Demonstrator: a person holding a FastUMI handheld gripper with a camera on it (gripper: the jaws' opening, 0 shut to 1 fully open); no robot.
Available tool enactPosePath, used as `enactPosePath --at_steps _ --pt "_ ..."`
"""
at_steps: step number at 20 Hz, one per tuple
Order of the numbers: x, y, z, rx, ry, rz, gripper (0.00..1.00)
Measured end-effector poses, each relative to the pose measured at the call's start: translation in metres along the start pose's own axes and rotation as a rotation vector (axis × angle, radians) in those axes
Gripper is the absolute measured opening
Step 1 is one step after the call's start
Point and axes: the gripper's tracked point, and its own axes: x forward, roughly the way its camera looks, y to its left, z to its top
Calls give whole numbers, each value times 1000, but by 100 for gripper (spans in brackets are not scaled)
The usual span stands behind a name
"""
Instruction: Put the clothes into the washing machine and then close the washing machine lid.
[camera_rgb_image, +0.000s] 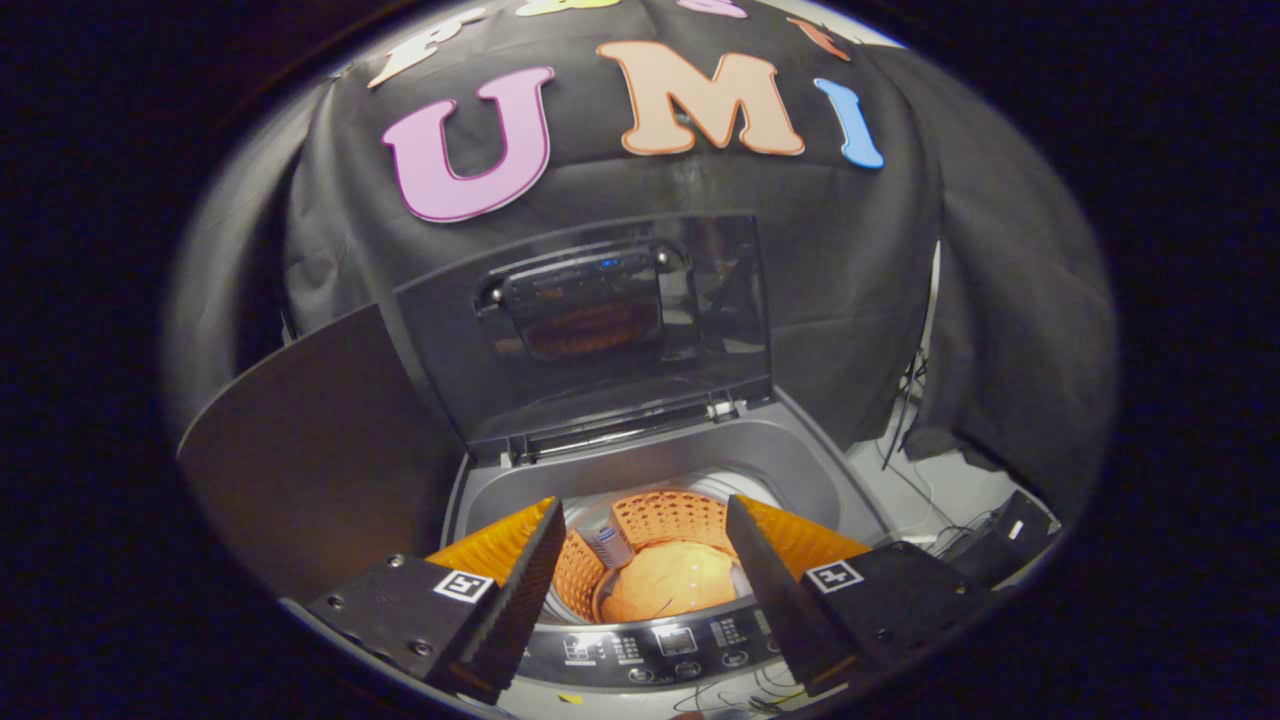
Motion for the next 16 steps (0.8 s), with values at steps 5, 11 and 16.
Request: enactPosePath --at_steps 5,11,16 --pt "-46 19 44 -45 -67 55 98" --pt "-81 35 97 -104 -193 97 97" --pt "-81 30 122 -133 -248 84 97"
